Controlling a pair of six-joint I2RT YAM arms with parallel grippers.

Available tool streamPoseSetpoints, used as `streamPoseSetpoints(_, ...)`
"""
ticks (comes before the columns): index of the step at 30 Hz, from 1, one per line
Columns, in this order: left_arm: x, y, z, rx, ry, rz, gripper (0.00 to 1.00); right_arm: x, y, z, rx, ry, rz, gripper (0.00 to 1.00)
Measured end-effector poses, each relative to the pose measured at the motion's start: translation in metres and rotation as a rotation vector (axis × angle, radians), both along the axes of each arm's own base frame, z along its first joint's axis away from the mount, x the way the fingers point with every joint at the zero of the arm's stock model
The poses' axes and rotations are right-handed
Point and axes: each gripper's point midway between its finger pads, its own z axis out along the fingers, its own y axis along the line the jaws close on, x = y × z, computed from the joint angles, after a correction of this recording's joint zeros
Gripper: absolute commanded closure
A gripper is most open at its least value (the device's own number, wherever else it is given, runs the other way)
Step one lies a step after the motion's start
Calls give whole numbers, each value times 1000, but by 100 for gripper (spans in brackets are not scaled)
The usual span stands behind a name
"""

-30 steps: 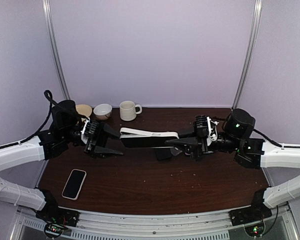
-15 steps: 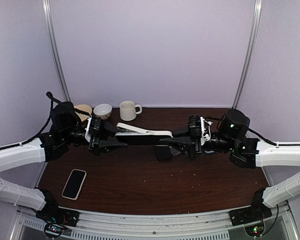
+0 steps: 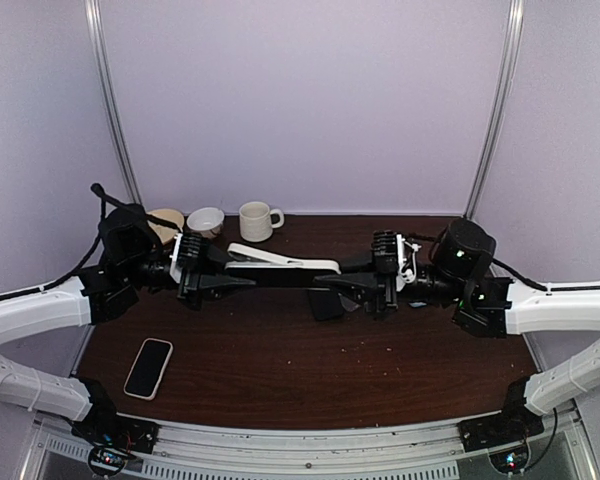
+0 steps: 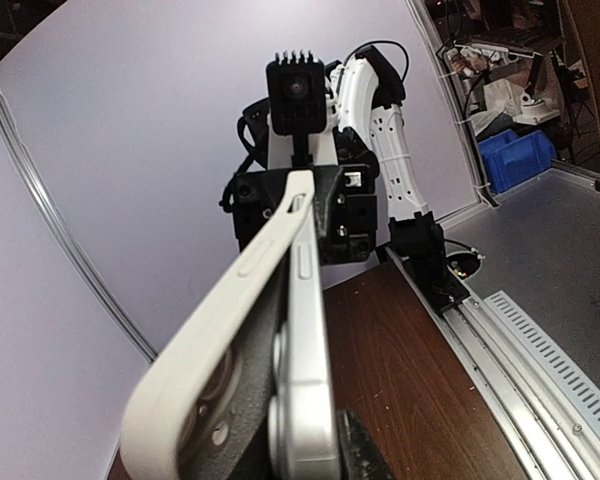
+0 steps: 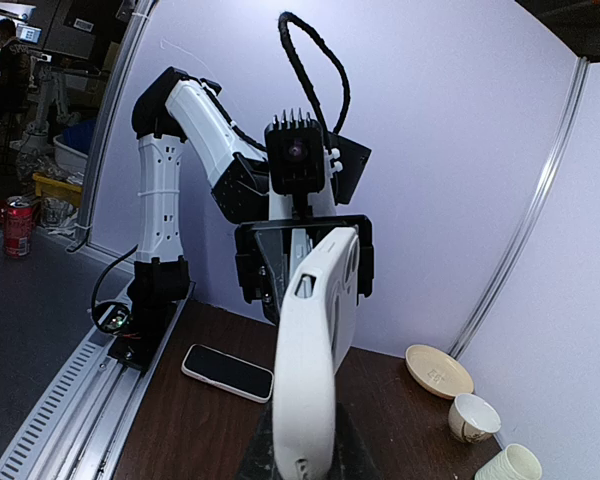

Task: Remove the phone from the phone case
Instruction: Pass from the right arm to the left, then pick up the phone case from the phone.

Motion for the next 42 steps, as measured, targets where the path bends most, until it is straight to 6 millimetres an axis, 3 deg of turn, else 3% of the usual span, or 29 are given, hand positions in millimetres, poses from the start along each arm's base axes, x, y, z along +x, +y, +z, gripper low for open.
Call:
streamPoseSetpoints(4, -1, 1, -1, -2, -3, -1, 99, 0, 2, -1, 3, -4, -1, 100)
streamPoseSetpoints(8, -1, 2, -2, -4, -2, 7, 100, 0, 3, -1, 5, -25, -8, 98)
streamPoseSetpoints(14, -1, 3, -4, -3, -51, 24, 100, -9, 5, -1, 4, -25, 19, 53)
streamPoseSetpoints(19, 3, 4, -16, 34, -97, 57, 100, -21, 5, -4, -22, -16, 55, 31)
streamPoseSetpoints(29, 9, 11, -52, 172, -224, 105, 100, -25, -14, -10, -122, 16, -9, 28)
streamPoseSetpoints(36, 12, 16, -70, 248, -302, 122, 100, -4, -1, -25, -301, 76, -184, 30)
streamPoseSetpoints(42, 14, 21, -83, 305, -362, 130, 100, -4, 25, -34, -407, 58, -286, 32)
